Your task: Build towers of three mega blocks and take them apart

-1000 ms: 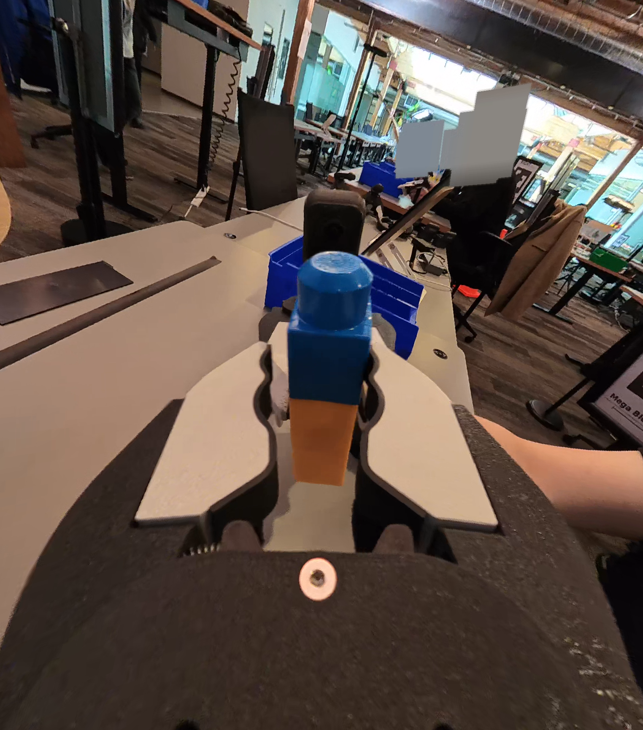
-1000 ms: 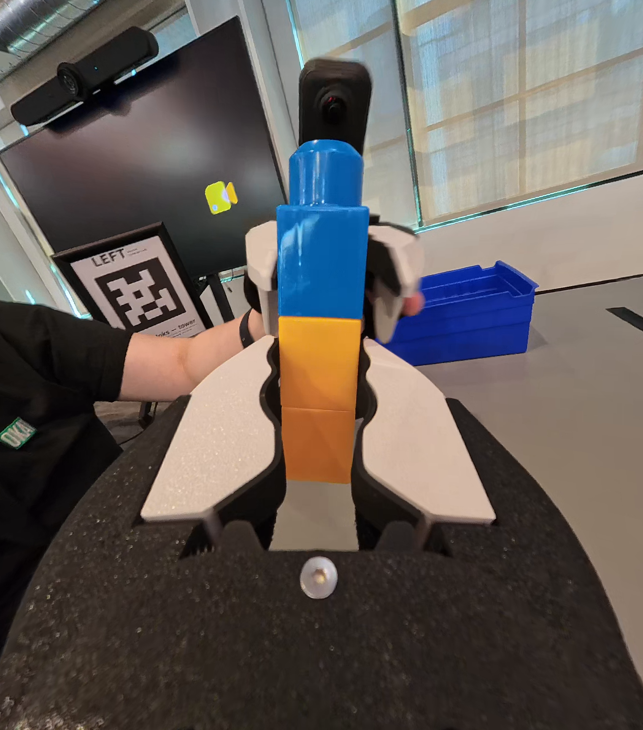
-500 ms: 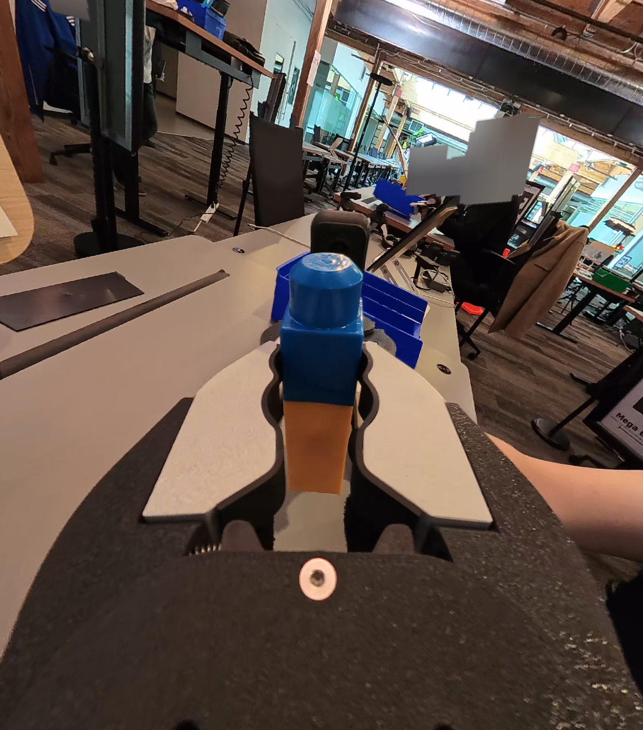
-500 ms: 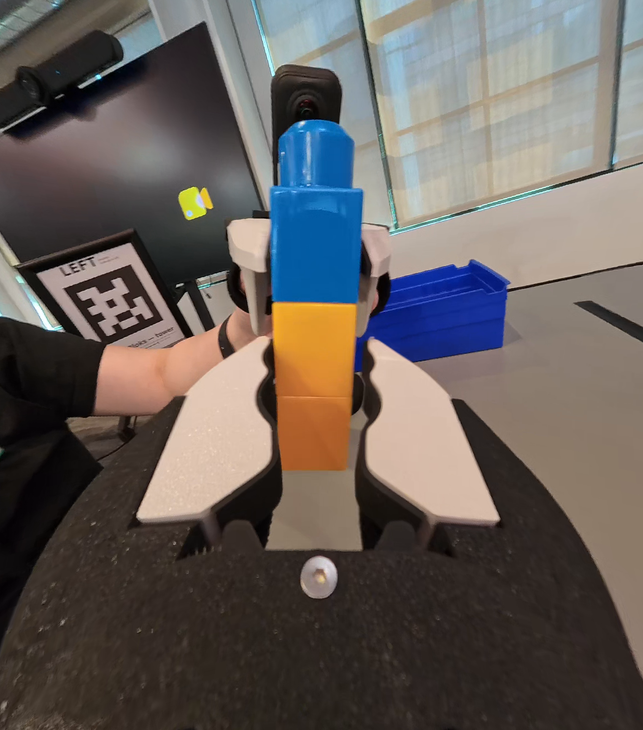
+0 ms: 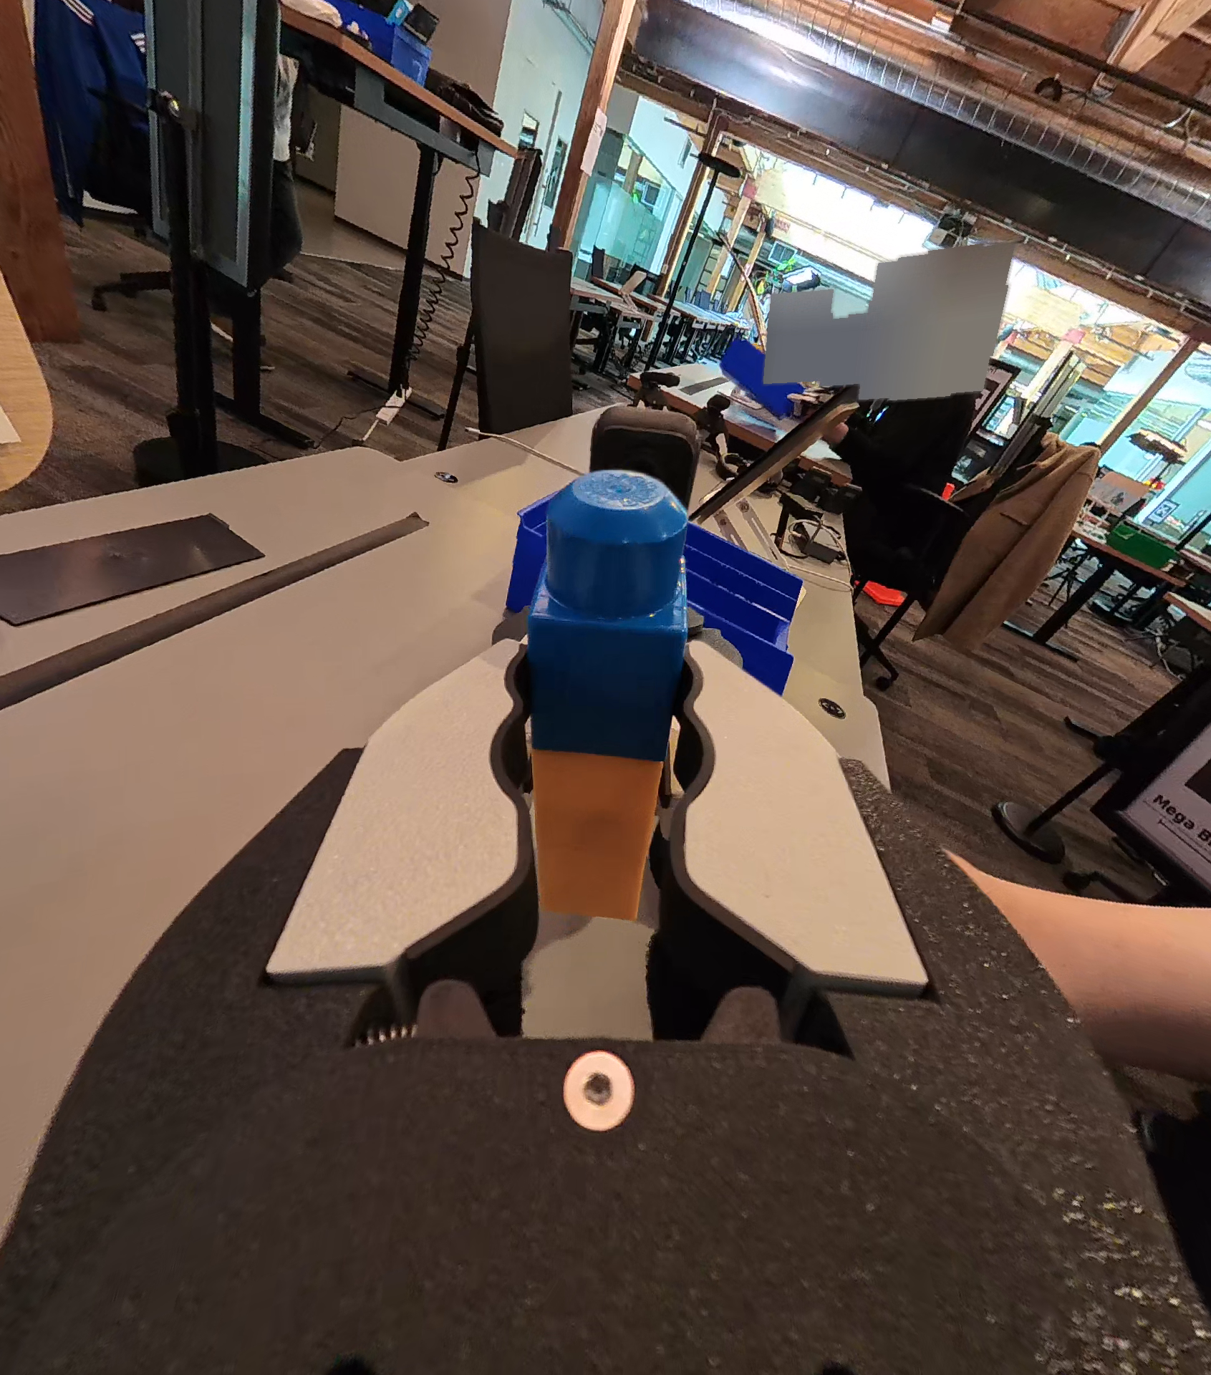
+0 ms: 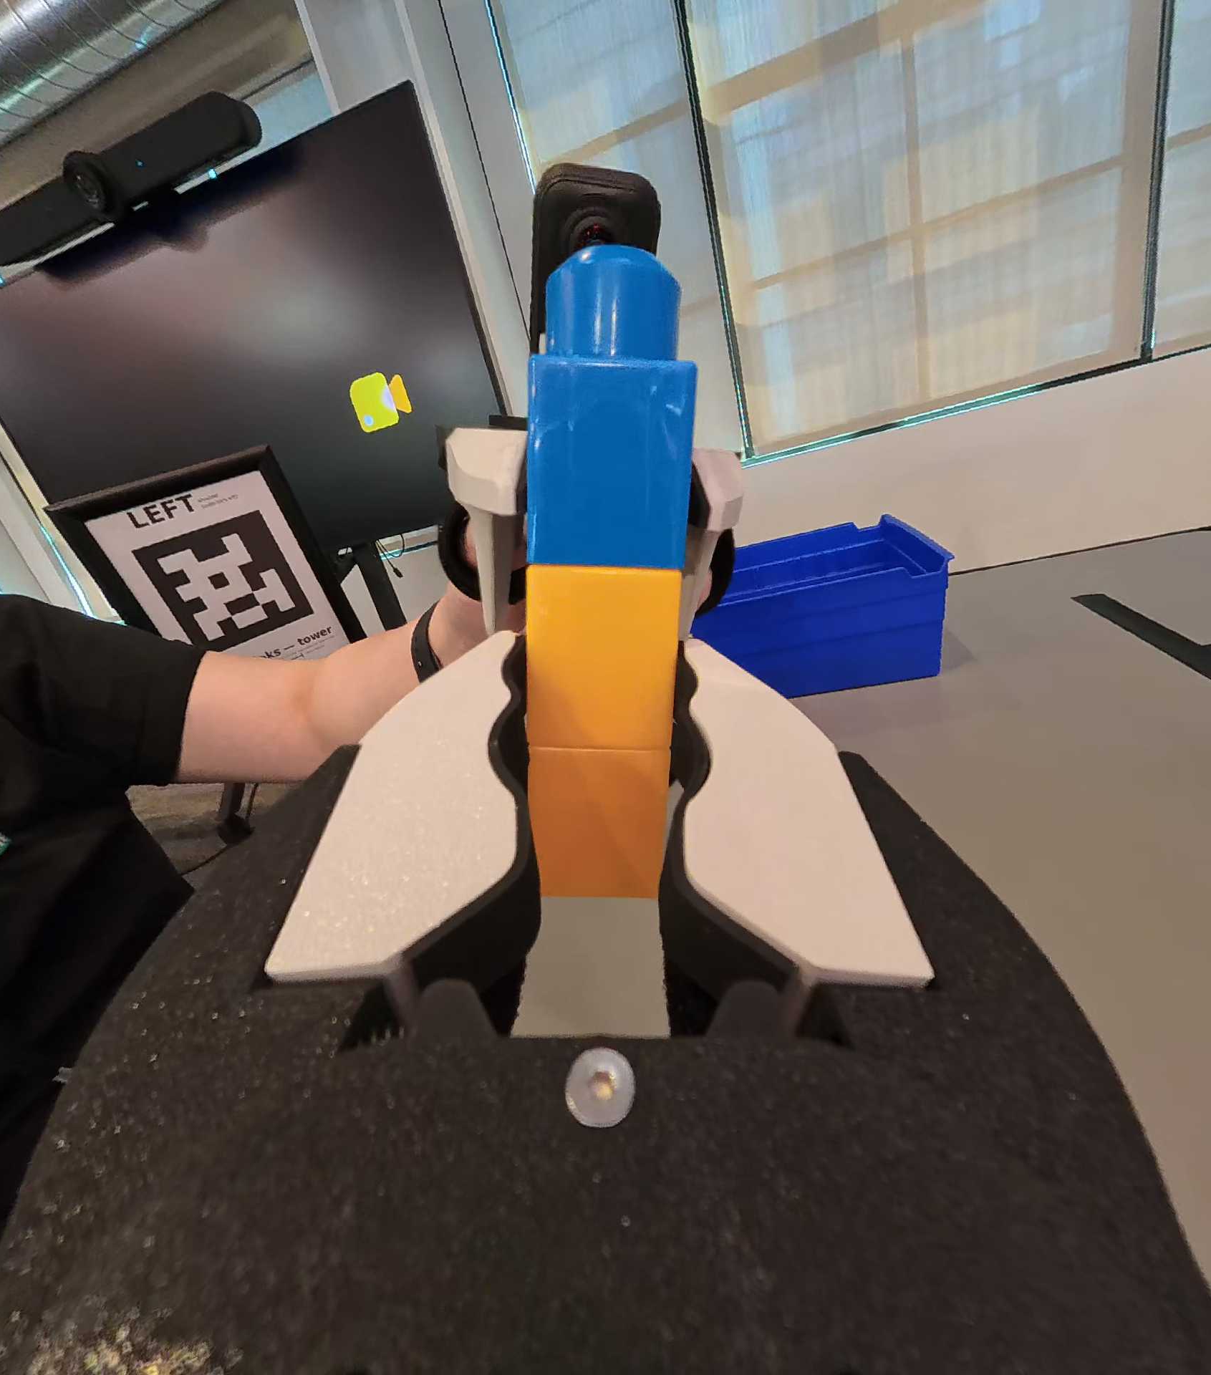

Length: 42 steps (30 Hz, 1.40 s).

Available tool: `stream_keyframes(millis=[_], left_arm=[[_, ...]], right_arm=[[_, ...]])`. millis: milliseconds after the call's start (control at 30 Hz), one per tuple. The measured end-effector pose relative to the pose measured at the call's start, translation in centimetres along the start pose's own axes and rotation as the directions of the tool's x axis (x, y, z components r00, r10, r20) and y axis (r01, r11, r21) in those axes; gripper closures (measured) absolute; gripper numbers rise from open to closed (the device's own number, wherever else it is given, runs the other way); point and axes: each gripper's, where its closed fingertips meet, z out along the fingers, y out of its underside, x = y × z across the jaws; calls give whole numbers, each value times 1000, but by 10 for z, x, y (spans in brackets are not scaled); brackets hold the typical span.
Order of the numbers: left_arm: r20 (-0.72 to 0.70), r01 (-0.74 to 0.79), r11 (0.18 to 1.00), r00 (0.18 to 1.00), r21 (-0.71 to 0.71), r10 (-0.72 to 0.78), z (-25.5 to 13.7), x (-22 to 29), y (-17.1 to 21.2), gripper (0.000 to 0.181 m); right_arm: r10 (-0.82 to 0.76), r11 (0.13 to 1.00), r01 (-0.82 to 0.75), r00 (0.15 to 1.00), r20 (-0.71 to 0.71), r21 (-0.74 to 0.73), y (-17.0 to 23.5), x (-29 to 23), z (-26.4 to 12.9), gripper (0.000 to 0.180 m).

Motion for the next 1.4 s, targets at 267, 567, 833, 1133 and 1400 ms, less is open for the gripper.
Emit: stream_keyframes(millis=[267, 567, 833, 1133, 1400], left_arm=[[-6, -12, 1000, 1000, -21, 11, -1, 1, 2, 144], [-23, -4, 1000, 1000, -19, 4, 1, 2, 16, 128], [-103, 13, 1000, 995, 4, -13, 7, 8, 29, 124], [-98, 49, 994, 994, 101, -39, -7, 6, 2, 125], [-29, -25, 997, 999, 67, 27, -3, 2, -12, 123]], right_arm=[[-3, 1000, 3, 1000, 7, -5, 1, -1, 0, 144], [2, 998, -3, 1000, 11, 60, -15, -4, -5, 144], [15, 999, -15, 1000, 19, 50, -16, -7, -7, 144], [9, 1000, -10, 1000, 13, 23, -12, -6, -8, 144], [-16, 999, 16, 1000, 14, -39, -1, -8, 1, 144]])
